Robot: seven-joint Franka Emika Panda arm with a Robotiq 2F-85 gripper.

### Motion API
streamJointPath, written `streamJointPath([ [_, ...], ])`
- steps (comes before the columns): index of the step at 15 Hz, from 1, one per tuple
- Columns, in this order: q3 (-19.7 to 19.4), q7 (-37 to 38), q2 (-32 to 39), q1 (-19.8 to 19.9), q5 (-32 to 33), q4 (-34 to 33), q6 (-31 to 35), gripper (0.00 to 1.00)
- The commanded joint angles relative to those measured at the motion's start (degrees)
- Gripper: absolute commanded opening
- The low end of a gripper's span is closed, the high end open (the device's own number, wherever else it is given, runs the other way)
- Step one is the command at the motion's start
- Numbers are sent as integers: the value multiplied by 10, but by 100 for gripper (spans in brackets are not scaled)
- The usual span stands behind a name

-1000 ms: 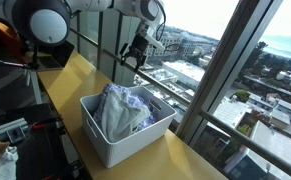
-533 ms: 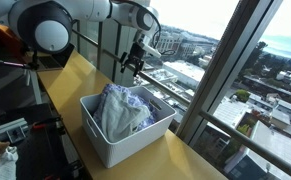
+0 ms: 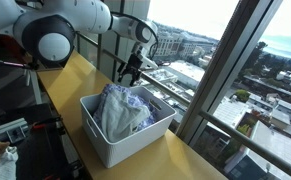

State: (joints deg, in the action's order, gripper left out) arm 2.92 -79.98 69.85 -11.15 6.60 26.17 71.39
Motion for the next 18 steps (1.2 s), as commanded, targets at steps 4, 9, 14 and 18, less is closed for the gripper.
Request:
streamJointPath([
  [4,-4,-19,11,8,7,-7,-26,100],
  [9,-6,-25,14,13,9,-7,-53,100],
  [14,-5,-32,30,15,7,-20,-92,78],
  [18,-3,-32,45,16,4,-20,-95,49],
])
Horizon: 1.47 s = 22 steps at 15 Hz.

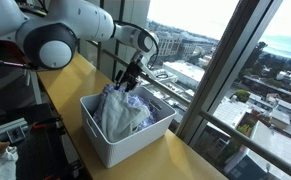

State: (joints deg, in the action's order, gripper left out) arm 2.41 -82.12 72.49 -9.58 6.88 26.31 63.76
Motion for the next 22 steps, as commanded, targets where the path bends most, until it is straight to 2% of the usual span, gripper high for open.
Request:
streamJointPath([
  [1,2,-11,22,1,2,-22,-20,42],
  [7,0,-19,39,2,5,-19,-33,0],
  [15,-15,-23,41,15,21,-17,-60,2],
  [17,-25,-19,19,25,32,4,-59,2],
  [22,-46,-4,-26,45,52,5,-54,2],
])
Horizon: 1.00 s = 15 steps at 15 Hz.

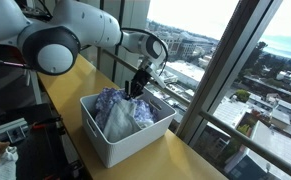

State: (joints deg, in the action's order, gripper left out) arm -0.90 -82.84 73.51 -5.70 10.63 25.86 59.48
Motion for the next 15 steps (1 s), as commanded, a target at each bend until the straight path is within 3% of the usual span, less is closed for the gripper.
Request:
streamJointPath([
  [1,-17,3,-44,11,19,12,-11,2],
  [6,-24,6,-61,29,28,13,-8,2],
  [12,-14,10,-39,21,19,-3,-10,2],
  [13,-11,12,-36,18,16,-4,-9,31],
  [15,-10,11,-35,10,16,-7,-11,40],
])
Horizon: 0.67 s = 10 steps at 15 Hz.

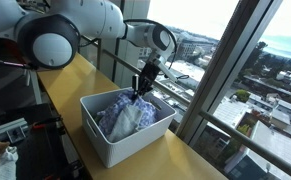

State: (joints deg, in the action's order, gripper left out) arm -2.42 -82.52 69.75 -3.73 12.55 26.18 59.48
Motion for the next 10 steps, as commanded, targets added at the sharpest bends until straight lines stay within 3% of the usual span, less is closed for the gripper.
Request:
streamJointPath([
  [1,5,6,0,-13,-2,-12,-11,46],
  [8,4,5,-39,-36,3,0,41,96],
  [10,8,11,-38,-34,-6,-4,87,100],
])
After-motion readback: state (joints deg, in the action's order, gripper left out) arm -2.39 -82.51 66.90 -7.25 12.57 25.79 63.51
